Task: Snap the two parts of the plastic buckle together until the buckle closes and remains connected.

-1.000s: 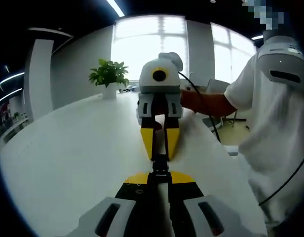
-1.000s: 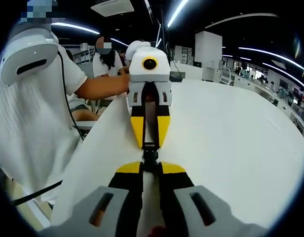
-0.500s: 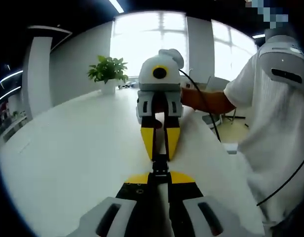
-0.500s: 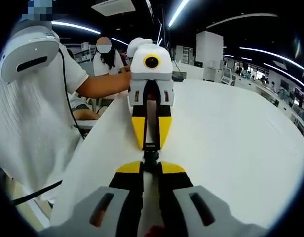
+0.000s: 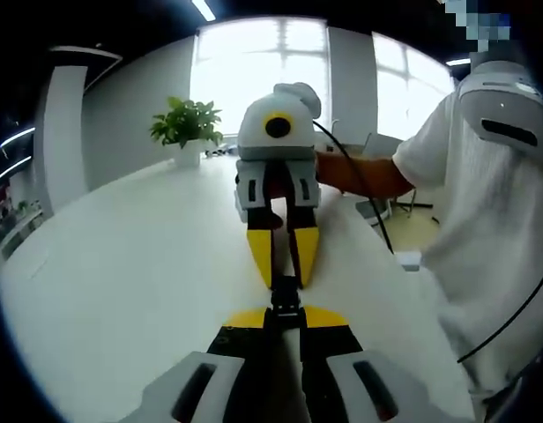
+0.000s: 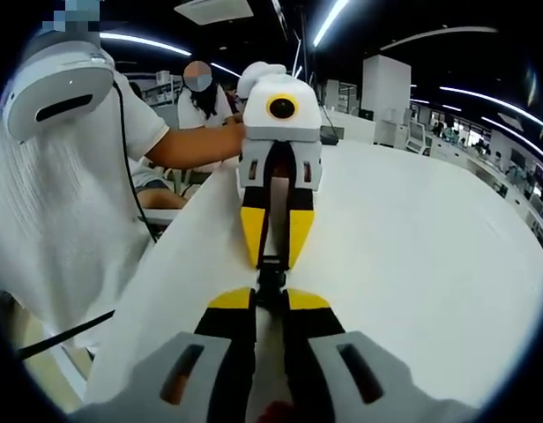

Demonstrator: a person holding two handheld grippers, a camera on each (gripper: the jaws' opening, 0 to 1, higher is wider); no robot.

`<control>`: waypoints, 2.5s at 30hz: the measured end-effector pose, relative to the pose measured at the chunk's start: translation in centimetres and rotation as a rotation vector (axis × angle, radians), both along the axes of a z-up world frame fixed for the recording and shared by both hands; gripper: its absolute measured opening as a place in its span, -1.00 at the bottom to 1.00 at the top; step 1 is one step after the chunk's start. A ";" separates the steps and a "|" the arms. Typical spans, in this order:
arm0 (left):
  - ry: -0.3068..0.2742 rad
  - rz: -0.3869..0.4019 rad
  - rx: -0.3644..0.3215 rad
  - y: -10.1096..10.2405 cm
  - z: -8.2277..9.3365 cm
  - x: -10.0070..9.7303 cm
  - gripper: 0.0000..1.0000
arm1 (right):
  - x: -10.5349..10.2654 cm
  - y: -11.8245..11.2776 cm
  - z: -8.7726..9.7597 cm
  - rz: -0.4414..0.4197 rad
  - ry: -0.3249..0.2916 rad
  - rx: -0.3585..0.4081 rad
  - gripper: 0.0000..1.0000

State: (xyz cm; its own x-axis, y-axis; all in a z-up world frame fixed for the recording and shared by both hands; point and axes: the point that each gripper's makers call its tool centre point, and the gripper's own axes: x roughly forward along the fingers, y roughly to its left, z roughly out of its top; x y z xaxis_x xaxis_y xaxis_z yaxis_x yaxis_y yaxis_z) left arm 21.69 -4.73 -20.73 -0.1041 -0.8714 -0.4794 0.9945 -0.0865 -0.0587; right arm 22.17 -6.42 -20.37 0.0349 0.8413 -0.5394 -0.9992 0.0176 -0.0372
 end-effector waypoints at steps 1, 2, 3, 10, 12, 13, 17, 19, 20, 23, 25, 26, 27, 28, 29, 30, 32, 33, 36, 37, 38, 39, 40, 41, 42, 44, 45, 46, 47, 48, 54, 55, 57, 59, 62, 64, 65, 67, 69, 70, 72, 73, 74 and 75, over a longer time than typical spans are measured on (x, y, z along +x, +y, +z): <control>0.002 -0.002 0.001 0.0 0.0 0.0 -0.82 | 0.0 0.0 0.0 0.006 0.003 -0.002 -0.80; -0.001 -0.009 0.001 0.0 0.0 0.0 -0.82 | 0.0 0.1 0.0 0.014 0.004 -0.004 -0.80; -0.002 -0.016 0.001 -0.1 0.0 -0.1 -0.82 | 0.0 0.2 0.0 0.023 0.003 -0.004 -0.80; 0.003 -0.030 0.009 -0.4 0.0 -0.2 -0.81 | -0.3 0.4 -0.2 0.042 0.004 -0.012 -0.80; 0.006 -0.028 0.006 -0.3 0.0 -0.2 -0.81 | -0.2 0.4 -0.1 0.037 0.005 -0.006 -0.79; 0.008 -0.029 0.004 -0.3 0.0 -0.1 -0.80 | -0.2 0.4 -0.1 0.030 0.011 -0.004 -0.79; 0.007 -0.021 -0.003 -0.3 0.1 0.0 -0.80 | -0.3 0.3 -0.1 0.008 0.007 0.000 -0.78; 0.002 -0.012 -0.006 -0.3 0.1 0.0 -0.80 | -0.3 0.2 -0.1 -0.010 0.004 0.003 -0.77; 0.001 -0.008 -0.007 -0.3 0.2 0.1 -0.80 | -0.4 0.2 -0.1 -0.017 -0.004 0.005 -0.77; 0.000 0.002 -0.012 -0.3 0.1 -0.1 -0.79 | -0.2 0.0 -0.1 -0.035 -0.014 0.010 -0.76; 0.000 0.006 -0.015 -0.3 0.1 -0.2 -0.79 | -0.2 0.1 -0.1 -0.048 -0.018 0.014 -0.76; 0.000 0.007 -0.016 -0.3 0.1 -0.2 -0.79 | -0.2 0.1 -0.1 -0.053 -0.020 0.018 -0.76; -0.001 0.009 -0.017 -0.2 0.1 -0.2 -0.79 | -0.2 0.1 -0.1 -0.062 -0.020 0.019 -0.76; -0.002 0.011 -0.018 -0.2 0.1 -0.2 -0.79 | -0.2 0.1 -0.1 -0.070 -0.020 0.020 -0.76; -0.004 0.013 -0.019 -0.2 0.1 -0.2 -0.79 | -0.3 0.1 -0.1 -0.075 -0.024 0.022 -0.76; -0.004 0.016 -0.020 -0.2 0.1 -0.1 -0.79 | -0.2 0.2 -0.1 -0.079 -0.025 0.023 -0.76; -0.005 0.020 -0.023 -0.2 0.1 -0.2 -0.79 | -0.2 0.2 -0.1 -0.082 -0.023 0.026 -0.76; -0.005 0.023 -0.026 -0.2 0.1 -0.2 -0.79 | -0.2 0.2 -0.1 -0.082 -0.023 0.026 -0.76; 0.005 0.035 -0.033 -0.2 0.1 -0.2 -0.78 | -0.2 0.2 0.0 -0.083 -0.023 0.023 -0.76; 0.004 0.037 -0.037 -0.2 0.1 -0.2 -0.78 | -0.2 0.2 0.0 -0.082 -0.024 0.023 -0.76; 0.003 0.038 -0.038 -0.2 0.0 -0.2 -0.78 | -0.2 0.2 0.0 -0.082 -0.023 0.024 -0.76; 0.002 0.039 -0.040 -0.2 0.0 -0.2 -0.78 | -0.2 0.2 0.0 -0.081 -0.021 0.025 -0.76; 0.002 0.041 -0.040 -0.2 0.0 -0.2 -0.78 | -0.2 0.2 0.0 -0.081 -0.019 0.026 -0.76; 0.001 0.043 -0.040 -0.2 0.0 -0.2 -0.78 | -0.2 0.2 0.0 -0.081 -0.019 0.027 -0.76; 0.001 0.046 -0.040 -0.2 0.0 -0.2 -0.78 | -0.1 0.2 0.0 -0.081 -0.019 0.028 -0.76; -0.002 0.049 -0.039 -0.2 0.0 -0.2 -0.77 | -0.1 0.2 0.0 -0.082 -0.020 0.028 -0.76; -0.004 0.050 -0.040 -0.2 0.0 -0.1 -0.77 | -0.1 0.2 0.0 -0.083 -0.020 0.029 -0.77; -0.008 0.050 -0.042 -0.2 0.0 -0.1 -0.77 | -0.1 0.2 0.0 -0.084 -0.019 0.030 -0.76; -0.014 0.049 -0.045 -0.2 0.0 -0.2 -0.77 | -0.1 0.1 0.0 -0.085 -0.019 0.031 -0.76; -0.016 0.051 -0.047 -0.2 0.0 -0.2 -0.77 | -0.1 0.1 0.0 -0.085 -0.019 0.032 -0.77; -0.017 0.057 -0.046 -0.2 0.0 -0.2 -0.77 | -0.1 0.1 0.0 -0.088 -0.017 0.034 -0.76; -0.019 0.058 -0.045 -0.2 0.0 -0.2 -0.77 | -0.1 0.1 0.0 -0.088 -0.017 0.035 -0.76; -0.018 0.062 -0.041 -0.2 0.0 -0.2 -0.77 | -0.1 0.1 0.0 -0.090 -0.017 0.036 -0.76; -0.019 0.063 -0.041 -0.3 0.0 -0.2 -0.77 | -0.1 0.1 0.0 -0.091 -0.018 0.038 -0.76; -0.012 0.070 -0.043 -0.3 0.0 -0.2 -0.77 | -0.1 0.1 0.0 -0.091 -0.018 0.040 -0.76; -0.014 0.072 -0.045 -0.2 0.0 -0.2 -0.77 | 0.0 0.1 0.0 -0.090 -0.017 0.041 -0.76; -0.013 0.074 -0.045 -0.2 0.0 -0.2 -0.77 | 0.0 0.1 0.0 -0.089 -0.017 0.041 -0.76; -0.011 0.077 -0.045 -0.2 0.0 -0.2 -0.77 | 0.0 0.1 0.0 -0.088 -0.017 0.041 -0.76; -0.011 0.078 -0.044 -0.2 0.0 -0.2 -0.77 | 0.0 0.1 0.0 -0.088 -0.018 0.040 -0.76; -0.011 0.078 -0.044 -0.2 0.0 -0.2 -0.77 | 0.0 0.1 0.0 -0.088 -0.017 0.041 -0.76; -0.009 0.079 -0.044 -0.2 0.0 -0.2 -0.76 | 0.0 0.1 0.0 -0.089 -0.018 0.042 -0.76; -0.005 0.079 -0.045 -0.2 0.0 -0.2 -0.76 | 0.0 0.1 0.0 -0.090 -0.017 0.044 -0.76; -0.004 0.080 -0.045 -0.2 0.0 -0.2 -0.76 | 0.0 0.1 0.0 -0.091 -0.015 0.047 -0.76; -0.005 0.080 -0.046 -0.2 0.0 -0.2 -0.76 | 0.0 0.1 0.0 -0.091 -0.015 0.049 -0.76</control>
